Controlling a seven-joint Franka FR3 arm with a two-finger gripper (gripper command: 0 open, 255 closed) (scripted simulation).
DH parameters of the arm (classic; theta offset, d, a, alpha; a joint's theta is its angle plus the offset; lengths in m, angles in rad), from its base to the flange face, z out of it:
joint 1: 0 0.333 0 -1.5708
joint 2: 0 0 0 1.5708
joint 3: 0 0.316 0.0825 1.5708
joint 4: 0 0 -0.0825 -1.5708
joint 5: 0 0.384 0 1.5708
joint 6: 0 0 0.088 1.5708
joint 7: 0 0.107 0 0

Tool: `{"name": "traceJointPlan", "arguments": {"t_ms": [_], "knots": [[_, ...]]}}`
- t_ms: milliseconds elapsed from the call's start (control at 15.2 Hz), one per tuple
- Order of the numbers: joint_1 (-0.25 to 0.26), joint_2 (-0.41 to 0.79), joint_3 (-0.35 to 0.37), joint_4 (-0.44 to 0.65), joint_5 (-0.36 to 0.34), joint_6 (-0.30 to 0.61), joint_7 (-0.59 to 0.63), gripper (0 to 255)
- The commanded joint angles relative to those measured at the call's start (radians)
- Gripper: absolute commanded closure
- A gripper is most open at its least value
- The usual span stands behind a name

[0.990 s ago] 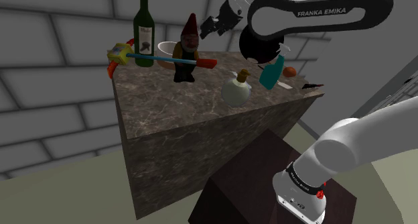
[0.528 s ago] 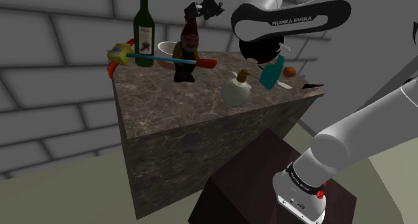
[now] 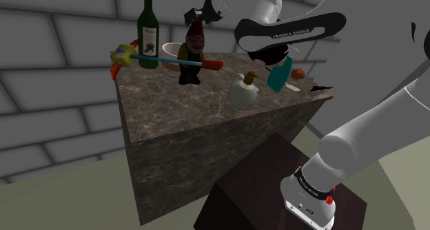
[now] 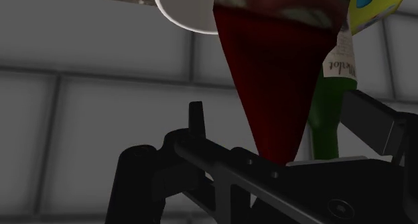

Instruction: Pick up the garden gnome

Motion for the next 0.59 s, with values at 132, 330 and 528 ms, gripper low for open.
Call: {"name": "traceJointPlan", "arguments": {"t_ms": [132,330,528], "knots": [[-0.011,0.010,0.009,-0.007,-0.038,0.013,0.035,255],[-0.010,0.009,0.009,-0.008,-0.037,0.013,0.035,255],[-0.010,0.008,0.009,-0.009,-0.036,0.013,0.034,255]]}}
